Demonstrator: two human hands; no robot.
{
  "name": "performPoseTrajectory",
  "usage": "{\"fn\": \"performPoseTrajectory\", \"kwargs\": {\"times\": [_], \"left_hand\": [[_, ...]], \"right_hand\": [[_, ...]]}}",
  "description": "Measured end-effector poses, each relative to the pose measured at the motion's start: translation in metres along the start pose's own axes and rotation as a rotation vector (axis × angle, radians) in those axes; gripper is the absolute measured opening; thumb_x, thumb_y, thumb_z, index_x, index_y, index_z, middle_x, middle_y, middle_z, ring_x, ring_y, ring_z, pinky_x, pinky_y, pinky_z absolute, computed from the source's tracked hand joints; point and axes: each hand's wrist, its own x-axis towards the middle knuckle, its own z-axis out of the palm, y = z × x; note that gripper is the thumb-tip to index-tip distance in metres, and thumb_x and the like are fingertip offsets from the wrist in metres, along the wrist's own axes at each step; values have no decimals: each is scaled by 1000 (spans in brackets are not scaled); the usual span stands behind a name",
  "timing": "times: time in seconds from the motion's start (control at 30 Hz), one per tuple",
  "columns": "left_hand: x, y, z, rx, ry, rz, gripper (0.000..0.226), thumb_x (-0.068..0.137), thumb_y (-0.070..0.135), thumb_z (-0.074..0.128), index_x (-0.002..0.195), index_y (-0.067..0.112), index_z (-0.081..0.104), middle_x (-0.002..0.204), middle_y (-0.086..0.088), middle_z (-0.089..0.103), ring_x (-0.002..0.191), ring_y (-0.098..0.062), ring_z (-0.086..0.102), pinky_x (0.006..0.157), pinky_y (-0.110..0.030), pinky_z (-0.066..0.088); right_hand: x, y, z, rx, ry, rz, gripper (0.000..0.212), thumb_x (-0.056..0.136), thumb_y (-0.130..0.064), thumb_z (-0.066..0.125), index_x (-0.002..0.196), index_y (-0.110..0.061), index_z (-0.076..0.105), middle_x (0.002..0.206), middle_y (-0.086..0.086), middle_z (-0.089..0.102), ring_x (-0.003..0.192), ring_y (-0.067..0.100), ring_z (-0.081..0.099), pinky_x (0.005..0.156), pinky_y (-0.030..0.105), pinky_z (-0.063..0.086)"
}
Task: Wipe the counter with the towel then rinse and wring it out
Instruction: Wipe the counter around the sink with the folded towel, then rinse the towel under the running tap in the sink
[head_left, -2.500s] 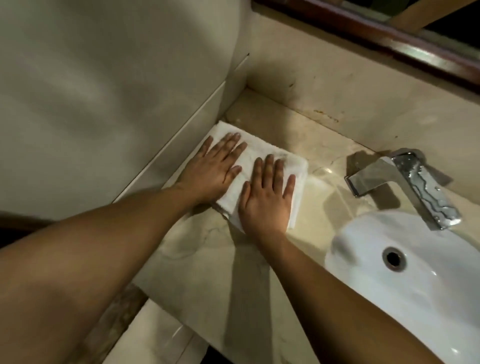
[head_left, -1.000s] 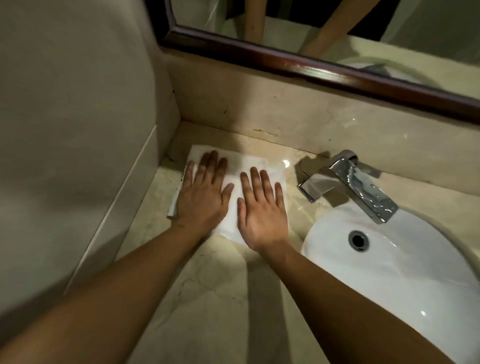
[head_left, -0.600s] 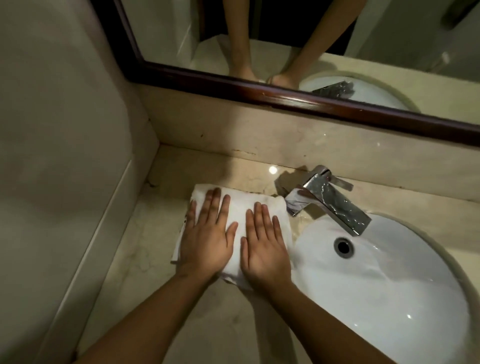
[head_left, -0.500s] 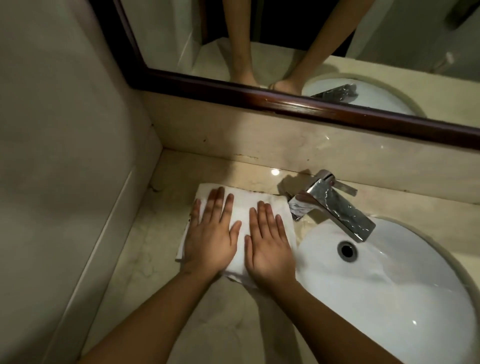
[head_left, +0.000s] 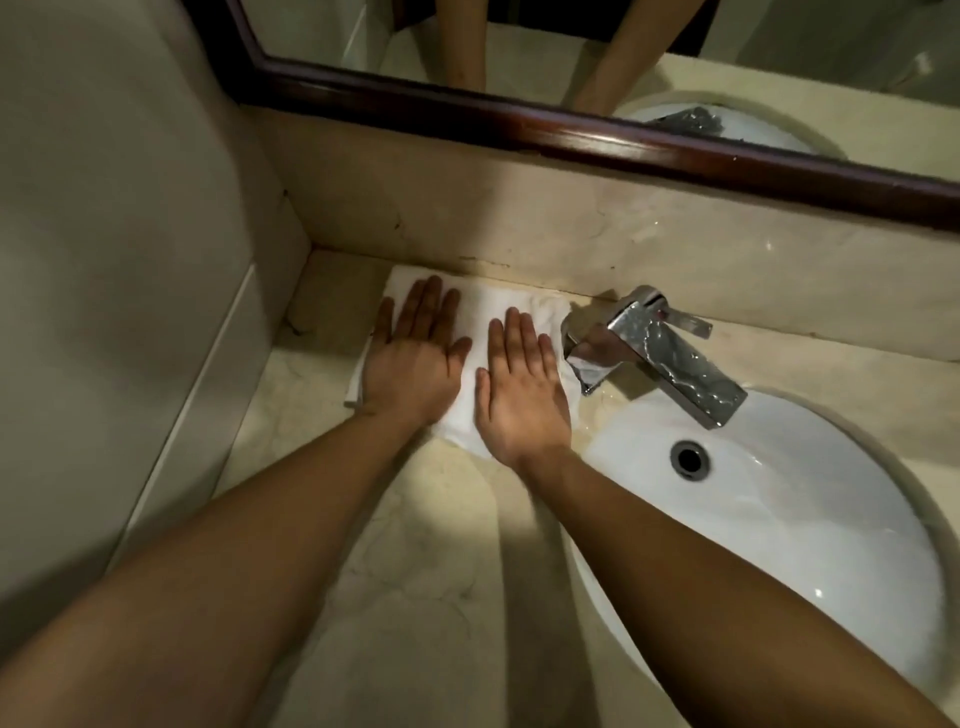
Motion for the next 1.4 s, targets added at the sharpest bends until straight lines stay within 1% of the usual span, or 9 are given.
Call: {"fn": "performPoseTrajectory", "kwargs": {"times": [0.17,0.37,0.7,0.8,0.9,1.0,1.1,1.2,1.4], "left_hand": [[-37,4,1,-24,36,-19,71,104,51,9,165,16,18,174,-8,17,161,-22,11,130,-49,6],[-100,17,8,-4,18,-52,69,107,53,4,167,17,2,175,-8,2,162,-23,-2,130,-52,4],[-169,32,9,-21,19,-11,70,107,49,18,165,12,17,173,-13,16,161,-27,13,129,-55,12],[-166,31,5,-75,0,-14,70,105,50,22,163,11,25,171,-14,23,159,-28,20,127,-58,17],[-167,34,-2,-146,25,-49,66,101,48,32,155,11,44,164,-16,39,153,-32,36,124,-61,26],[-174,37,-4,-216,119,-103,48,100,38,55,138,11,63,150,-17,57,139,-37,53,118,-59,38],[-180,46,-10,-233,124,-194,42,93,35,73,130,16,69,140,-12,64,128,-35,56,108,-54,44],[-178,59,-18,-224,93,-300,39,92,37,72,128,23,69,130,-6,62,116,-31,51,94,-49,45],[-170,78,-28,-385,19,-428,42,96,32,67,137,23,62,132,-6,52,119,-29,50,94,-45,43]], "right_hand": [[-36,-9,3,3,10,7,64,109,-35,23,165,-7,16,175,14,8,163,24,1,132,45,4],[-98,-10,4,-13,-38,-17,64,110,-38,20,166,-9,12,175,12,3,162,25,-4,132,46,5],[-172,-14,-5,48,-99,-37,63,110,-39,25,166,-10,18,174,10,7,162,26,1,131,45,5],[-161,-8,-22,103,-55,-42,54,109,-37,38,156,-12,45,167,12,37,156,29,30,127,47,28],[-131,5,-36,116,58,-41,37,103,-31,54,134,-12,64,145,13,60,135,32,53,104,47,50],[-100,17,-44,109,24,21,44,101,-35,57,140,-13,59,148,12,56,138,34,47,107,48,45],[-84,29,-46,112,-127,52,54,101,-45,56,147,-18,55,147,7,57,138,31,47,110,47,38],[-78,38,-46,166,-150,80,55,98,-52,61,143,-20,59,143,4,60,135,30,48,108,46,38],[-80,48,-42,321,-114,127,53,90,-45,74,136,-19,66,135,8,64,131,32,48,105,41,43]]}}
